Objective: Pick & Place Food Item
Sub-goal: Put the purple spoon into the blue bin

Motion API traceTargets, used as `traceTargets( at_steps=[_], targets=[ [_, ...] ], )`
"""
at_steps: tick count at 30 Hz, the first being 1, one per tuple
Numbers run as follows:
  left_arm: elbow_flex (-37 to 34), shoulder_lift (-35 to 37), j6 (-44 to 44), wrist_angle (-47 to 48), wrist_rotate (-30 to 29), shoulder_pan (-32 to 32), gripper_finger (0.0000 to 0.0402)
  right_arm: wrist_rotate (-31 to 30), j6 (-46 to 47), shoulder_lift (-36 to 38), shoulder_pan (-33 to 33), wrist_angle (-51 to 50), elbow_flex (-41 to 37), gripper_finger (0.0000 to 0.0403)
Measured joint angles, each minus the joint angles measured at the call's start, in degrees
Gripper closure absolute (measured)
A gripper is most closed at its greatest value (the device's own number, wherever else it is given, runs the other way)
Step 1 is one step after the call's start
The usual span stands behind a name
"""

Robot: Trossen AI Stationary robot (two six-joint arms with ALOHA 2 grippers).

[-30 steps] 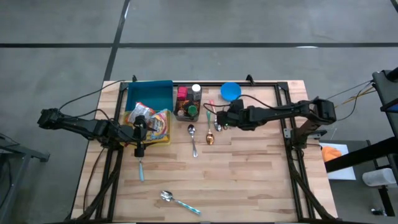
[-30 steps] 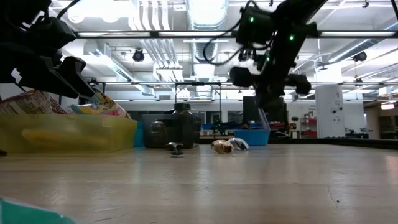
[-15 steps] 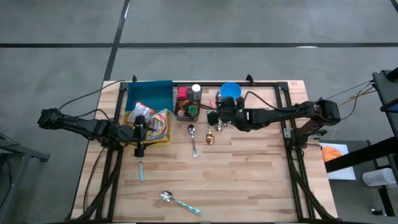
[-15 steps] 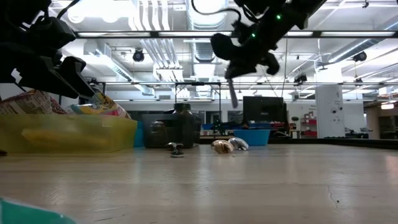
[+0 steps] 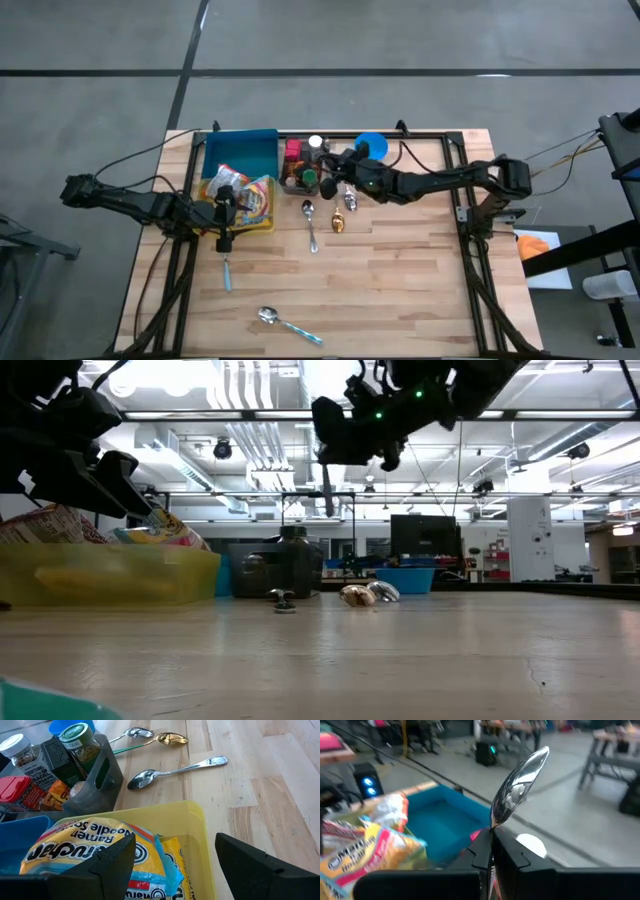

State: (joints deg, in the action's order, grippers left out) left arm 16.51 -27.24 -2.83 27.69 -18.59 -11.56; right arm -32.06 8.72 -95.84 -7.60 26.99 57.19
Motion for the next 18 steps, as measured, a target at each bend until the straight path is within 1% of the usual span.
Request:
traceTargets(
  at_steps=[3, 7, 11, 16, 18],
  targets=[
    [0.00, 0.00, 0.00, -0.01, 0.00, -0.01, 0.0130, 3.91, -4.01, -1.85, -1.13, 7.43, 0.01, 0.0394],
    [0.02, 0.00, 0.00, -0.01, 0.00, 0.01, 0.0130, 8.70, -5.76, -4.14, -2.67, 15.10, 0.11, 0.0394],
    [0.00, 0.00, 0.00, -0.01, 0.00, -0.01, 0.0130, 12.60, -5.97, -6.66, -4.26, 18.71, 0.71, 0.0395],
    [0.01, 0.00, -0.02, 0.00, 0.00, -0.01, 0.0130, 13.08, -6.91, -10.19, -5.09, 20.12, 3.72, 0.0395],
    [0.00, 0.00, -0.02, 0.01, 0.00, -0.01, 0.0130, 13.26, -8.10, -11.95, -5.13, 20.04, 6.07, 0.0395]
  ],
)
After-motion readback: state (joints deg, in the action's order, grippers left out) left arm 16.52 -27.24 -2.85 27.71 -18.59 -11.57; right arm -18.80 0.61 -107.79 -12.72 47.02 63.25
